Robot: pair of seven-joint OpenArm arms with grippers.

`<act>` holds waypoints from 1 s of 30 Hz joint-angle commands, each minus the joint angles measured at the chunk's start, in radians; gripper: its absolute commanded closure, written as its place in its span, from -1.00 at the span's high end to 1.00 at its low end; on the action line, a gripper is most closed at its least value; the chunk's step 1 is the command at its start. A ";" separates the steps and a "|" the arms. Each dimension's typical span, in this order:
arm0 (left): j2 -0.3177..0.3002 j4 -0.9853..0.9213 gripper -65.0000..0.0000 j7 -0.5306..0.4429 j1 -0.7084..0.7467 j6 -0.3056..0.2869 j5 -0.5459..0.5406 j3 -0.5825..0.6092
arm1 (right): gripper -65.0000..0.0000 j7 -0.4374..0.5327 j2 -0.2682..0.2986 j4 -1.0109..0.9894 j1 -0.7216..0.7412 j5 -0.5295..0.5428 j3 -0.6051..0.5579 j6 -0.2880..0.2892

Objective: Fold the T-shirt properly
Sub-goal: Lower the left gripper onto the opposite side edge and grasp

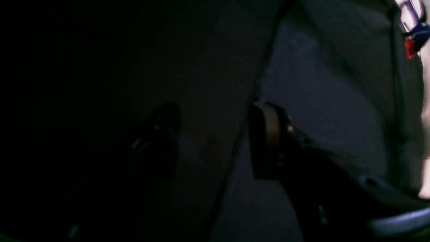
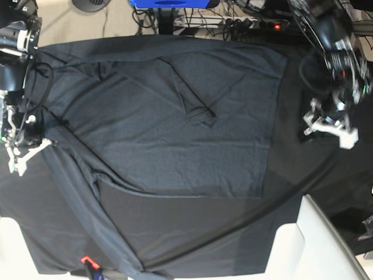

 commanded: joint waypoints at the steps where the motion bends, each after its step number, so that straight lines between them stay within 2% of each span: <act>1: -0.032 -0.021 0.00 -0.017 -0.040 -0.010 -0.008 0.042 | -1.00 -0.010 0.013 0.010 0.014 -0.004 0.000 0.000; 4: -0.045 -0.120 0.00 -0.020 -0.111 -0.010 0.078 0.137 | -1.00 -0.010 0.013 0.010 0.014 -0.004 0.000 0.000; 8: -0.037 -0.185 -0.01 -0.020 -0.157 -0.010 0.162 0.148 | -1.00 -0.010 0.013 0.010 0.014 -0.004 0.000 0.000; 24: 0.012 -0.231 -0.01 -0.023 -0.152 -0.010 0.170 0.155 | -1.00 -0.010 0.013 0.010 0.014 -0.004 0.000 0.000; 30: 0.037 -0.234 -0.01 -0.058 -0.152 -0.010 0.168 0.155 | -1.00 -0.010 0.013 0.010 0.014 -0.004 0.000 0.000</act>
